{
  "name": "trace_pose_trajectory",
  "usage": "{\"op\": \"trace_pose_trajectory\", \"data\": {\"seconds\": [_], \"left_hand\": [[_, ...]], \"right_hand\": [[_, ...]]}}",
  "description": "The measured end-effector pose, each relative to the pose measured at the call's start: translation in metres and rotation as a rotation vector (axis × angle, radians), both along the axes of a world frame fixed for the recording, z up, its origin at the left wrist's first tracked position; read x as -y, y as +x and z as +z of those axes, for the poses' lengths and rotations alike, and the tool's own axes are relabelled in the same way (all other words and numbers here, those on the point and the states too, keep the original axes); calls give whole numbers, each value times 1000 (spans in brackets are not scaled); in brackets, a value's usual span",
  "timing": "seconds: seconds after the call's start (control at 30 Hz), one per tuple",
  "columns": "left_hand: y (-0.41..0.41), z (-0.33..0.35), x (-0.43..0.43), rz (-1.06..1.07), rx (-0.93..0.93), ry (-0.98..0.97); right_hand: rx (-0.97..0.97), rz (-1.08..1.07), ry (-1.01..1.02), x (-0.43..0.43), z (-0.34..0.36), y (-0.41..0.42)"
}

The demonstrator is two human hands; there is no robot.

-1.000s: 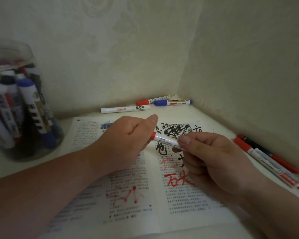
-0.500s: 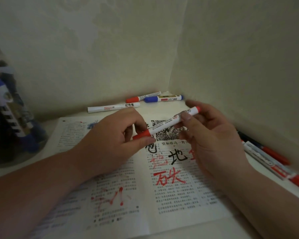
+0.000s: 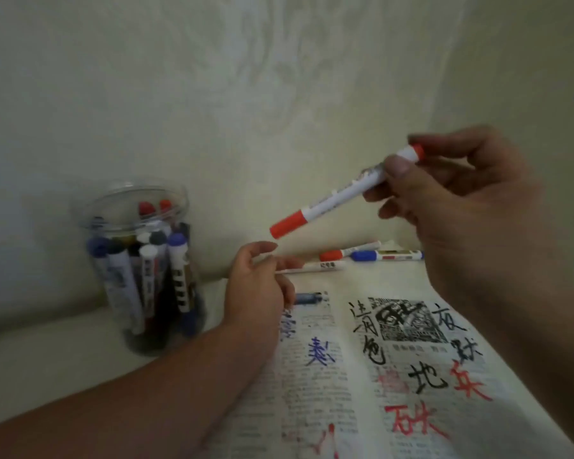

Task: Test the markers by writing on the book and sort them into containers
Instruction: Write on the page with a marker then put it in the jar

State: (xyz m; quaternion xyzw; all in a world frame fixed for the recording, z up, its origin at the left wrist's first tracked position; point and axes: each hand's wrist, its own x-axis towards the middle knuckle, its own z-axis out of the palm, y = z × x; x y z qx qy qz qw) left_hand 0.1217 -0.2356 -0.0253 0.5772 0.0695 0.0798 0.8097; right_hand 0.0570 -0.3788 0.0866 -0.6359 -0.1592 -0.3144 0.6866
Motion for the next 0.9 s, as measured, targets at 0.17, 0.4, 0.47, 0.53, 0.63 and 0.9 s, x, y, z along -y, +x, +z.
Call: {"op": "trace_pose_trajectory", "data": {"seconds": [0.17,0.4,0.47,0.53,0.63,0.9], "left_hand": [[0,5,-6,-76,-72,-174],[1,6,-11,-118,-92,-143],[2,6,-11,-115,-91,-138],[2,6,-10,-116,-94,-117],[3,6,-10,-139,-105,-107],[-1,9,-14,-170,-75,-123]], "right_hand": [[113,163,-94,-80,38,36],[151,89,-563,-133,44,83],[187,36,-613,-135,45,89],[222,16,-631,-137,48,93],[264,32,-690,-143,54,92],[116,72,-955,-155,45,88]]}}
